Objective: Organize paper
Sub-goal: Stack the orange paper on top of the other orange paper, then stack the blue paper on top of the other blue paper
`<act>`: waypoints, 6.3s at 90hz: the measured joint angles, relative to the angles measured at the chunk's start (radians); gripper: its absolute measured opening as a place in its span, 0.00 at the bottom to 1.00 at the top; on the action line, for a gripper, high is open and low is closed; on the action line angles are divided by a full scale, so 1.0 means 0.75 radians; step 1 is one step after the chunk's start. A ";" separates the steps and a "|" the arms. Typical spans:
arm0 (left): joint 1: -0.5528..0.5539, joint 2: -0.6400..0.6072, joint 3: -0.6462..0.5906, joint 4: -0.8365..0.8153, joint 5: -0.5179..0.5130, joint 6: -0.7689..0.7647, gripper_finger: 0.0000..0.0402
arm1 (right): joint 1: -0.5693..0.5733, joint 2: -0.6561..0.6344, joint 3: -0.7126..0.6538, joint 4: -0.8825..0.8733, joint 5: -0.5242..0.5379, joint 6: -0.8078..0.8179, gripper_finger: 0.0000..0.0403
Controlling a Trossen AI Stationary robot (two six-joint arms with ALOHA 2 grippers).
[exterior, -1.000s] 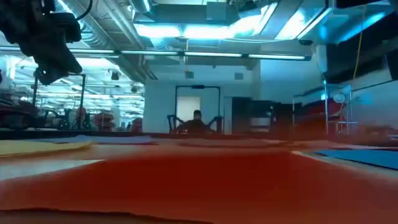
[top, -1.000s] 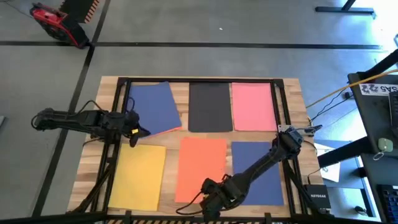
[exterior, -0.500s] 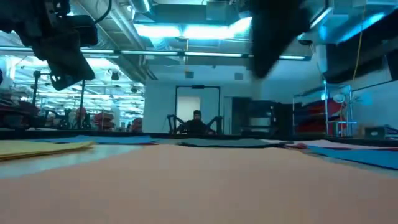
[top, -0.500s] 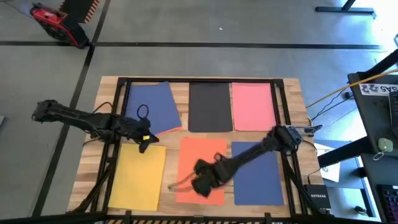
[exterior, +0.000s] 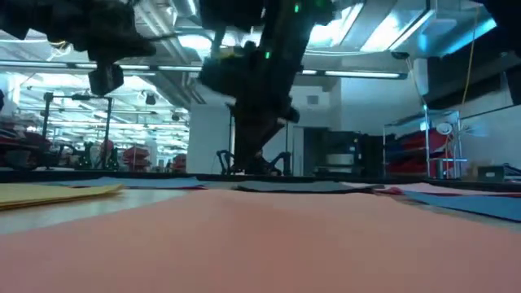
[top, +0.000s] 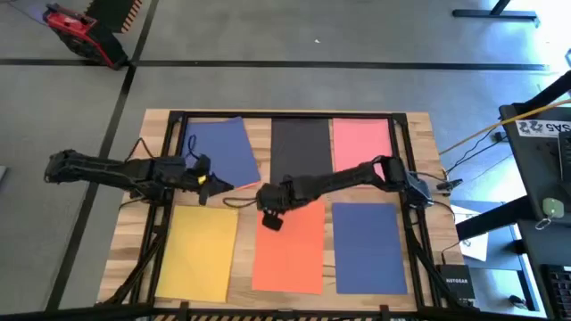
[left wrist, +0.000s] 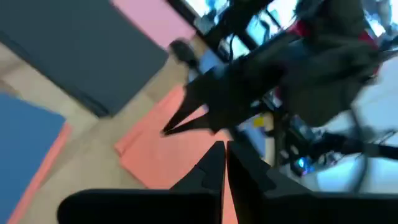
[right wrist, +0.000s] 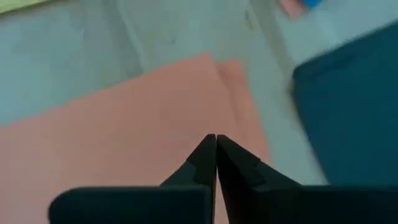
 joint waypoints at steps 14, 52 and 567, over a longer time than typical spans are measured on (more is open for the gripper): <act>0.065 -0.047 0.000 -0.049 0.000 0.039 0.00 | -0.050 0.000 -0.039 0.042 0.047 -0.080 0.00; 0.168 -0.046 0.000 -0.216 0.001 0.074 0.00 | -0.116 -0.005 -0.213 0.211 -0.070 -0.116 0.00; 0.346 -0.210 0.000 -0.450 -0.256 0.199 0.00 | -0.250 0.173 -0.061 0.612 0.182 -1.188 0.23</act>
